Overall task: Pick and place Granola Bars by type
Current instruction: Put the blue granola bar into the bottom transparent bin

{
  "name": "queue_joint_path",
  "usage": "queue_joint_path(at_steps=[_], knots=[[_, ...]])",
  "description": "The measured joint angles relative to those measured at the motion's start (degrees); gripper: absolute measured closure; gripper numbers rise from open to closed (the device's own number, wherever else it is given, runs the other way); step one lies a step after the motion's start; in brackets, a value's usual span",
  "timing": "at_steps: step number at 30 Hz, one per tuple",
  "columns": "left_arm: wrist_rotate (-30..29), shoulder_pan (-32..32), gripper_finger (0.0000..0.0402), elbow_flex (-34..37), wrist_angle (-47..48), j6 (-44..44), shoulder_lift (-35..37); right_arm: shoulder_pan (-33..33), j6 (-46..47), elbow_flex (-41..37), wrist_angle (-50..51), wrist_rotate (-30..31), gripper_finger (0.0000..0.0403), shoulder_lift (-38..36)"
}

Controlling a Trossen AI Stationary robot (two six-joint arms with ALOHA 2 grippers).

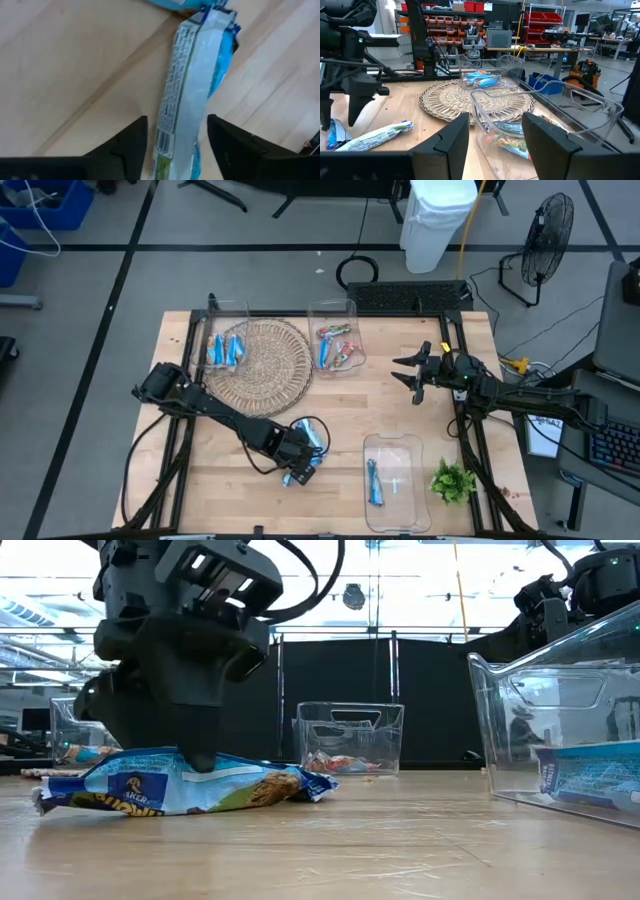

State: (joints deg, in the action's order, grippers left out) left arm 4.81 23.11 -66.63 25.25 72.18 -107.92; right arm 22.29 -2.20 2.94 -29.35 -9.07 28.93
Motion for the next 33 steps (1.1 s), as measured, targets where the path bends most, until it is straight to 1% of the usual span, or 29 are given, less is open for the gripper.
queue_joint_path(at_steps=[3, 5, 8, 9, 10, 18, 22, 25, 28, 31, 33], knots=[[0.14, 0.0, 0.0239, 0.0, -0.09, 0.0, 0.02, -0.01, 0.0, 0.0, 0.07, -0.01, 0.0229, -0.01], [0.16, 0.0, 0.0281, 0.0, -0.16, 0.0, 0.02, 0.01, 0.0, 0.0, 0.07, -0.01, 0.0229, 0.02], [0.31, 0.0, 0.0356, 0.0, -0.27, -0.79, 0.02, -0.01, 0.0, 0.0, 0.07, 0.0, 0.0229, -0.01], [0.57, 0.0, 0.0376, 0.0, -0.35, -1.23, 0.03, -0.01, 0.0, 0.0, 0.07, -0.02, 0.0229, 0.02], [0.66, 0.0, 0.0386, 0.0, -0.39, -1.43, 0.06, -0.01, 0.0, 0.0, 0.07, -0.02, 0.0229, 0.01], [-1.2, 0.0, 0.0395, 0.02, -0.51, -3.61, 1.12, -0.01, 0.0, 0.0, 0.07, -0.01, 0.0229, -0.01], [-4.96, 0.01, 0.0396, 0.02, -0.11, -5.29, 4.46, -0.01, 0.0, 0.0, 0.09, -0.02, 0.0229, -0.01], [-9.86, 0.41, 0.0396, 0.02, 0.91, -7.18, 7.89, -0.01, 0.0, 0.0, 0.3, -0.02, 0.0229, -0.01], [-16.78, 1.09, 0.0396, 0.02, 0.23, -11.36, 11.84, 0.0, 0.0, 0.0, 0.52, 0.0, 0.0229, 0.02], [-25.0, 2.08, 0.0397, 0.02, -1.23, -17.28, 14.63, 0.01, 0.0, 0.0, 0.79, -0.01, 0.0229, 0.02], [-29.32, 2.57, 0.0397, 0.02, -4.85, -23.21, 15.41, 0.0, 0.0, 0.0, 0.99, -0.02, 0.0229, 0.02]])
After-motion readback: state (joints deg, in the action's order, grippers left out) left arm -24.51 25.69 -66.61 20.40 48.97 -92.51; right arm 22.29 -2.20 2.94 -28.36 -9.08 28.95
